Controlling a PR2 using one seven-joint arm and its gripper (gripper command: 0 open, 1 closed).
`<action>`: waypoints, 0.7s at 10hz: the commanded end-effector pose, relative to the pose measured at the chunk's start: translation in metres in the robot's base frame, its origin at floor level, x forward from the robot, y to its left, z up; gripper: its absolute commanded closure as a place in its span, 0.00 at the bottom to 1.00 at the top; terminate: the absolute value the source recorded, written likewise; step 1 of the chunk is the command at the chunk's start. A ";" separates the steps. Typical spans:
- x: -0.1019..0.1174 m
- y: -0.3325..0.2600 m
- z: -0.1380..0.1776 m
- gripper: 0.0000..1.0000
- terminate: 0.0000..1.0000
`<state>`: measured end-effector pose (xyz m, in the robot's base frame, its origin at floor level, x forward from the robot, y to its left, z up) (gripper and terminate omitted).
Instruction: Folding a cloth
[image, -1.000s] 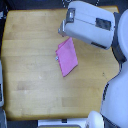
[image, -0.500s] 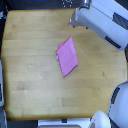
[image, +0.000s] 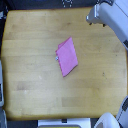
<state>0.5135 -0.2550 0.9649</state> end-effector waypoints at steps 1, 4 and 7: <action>-0.035 -0.074 0.008 0.00 0.00; -0.047 -0.081 -0.005 0.00 0.00; -0.037 -0.079 -0.014 0.00 0.00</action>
<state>0.4715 -0.3286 0.9668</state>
